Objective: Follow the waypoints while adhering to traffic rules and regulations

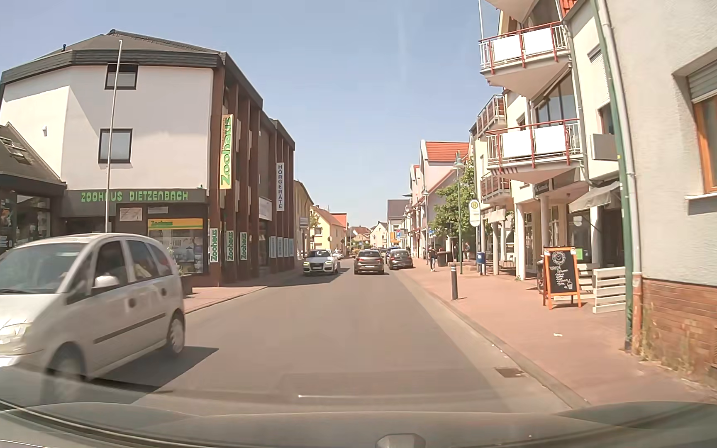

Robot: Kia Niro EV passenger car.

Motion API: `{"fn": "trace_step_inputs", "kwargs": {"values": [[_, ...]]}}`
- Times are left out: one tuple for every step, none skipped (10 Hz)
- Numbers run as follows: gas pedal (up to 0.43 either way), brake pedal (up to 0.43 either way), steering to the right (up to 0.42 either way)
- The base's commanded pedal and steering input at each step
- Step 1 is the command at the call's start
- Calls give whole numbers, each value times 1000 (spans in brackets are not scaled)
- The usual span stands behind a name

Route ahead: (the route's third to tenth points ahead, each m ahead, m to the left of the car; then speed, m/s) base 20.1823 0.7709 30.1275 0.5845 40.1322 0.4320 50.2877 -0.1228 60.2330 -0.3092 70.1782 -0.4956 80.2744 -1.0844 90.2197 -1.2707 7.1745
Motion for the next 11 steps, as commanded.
{"fn": "trace_step_inputs", "kwargs": {"values": [[0, 0, 0], [0, 0, -3], [0, 0, -6], [0, 0, -6], [0, 0, -6], [0, 0, -6], [0, 0, -5], [0, 0, -4], [0, 0, 0], [0, 0, 2], [0, 0, 3]]}}
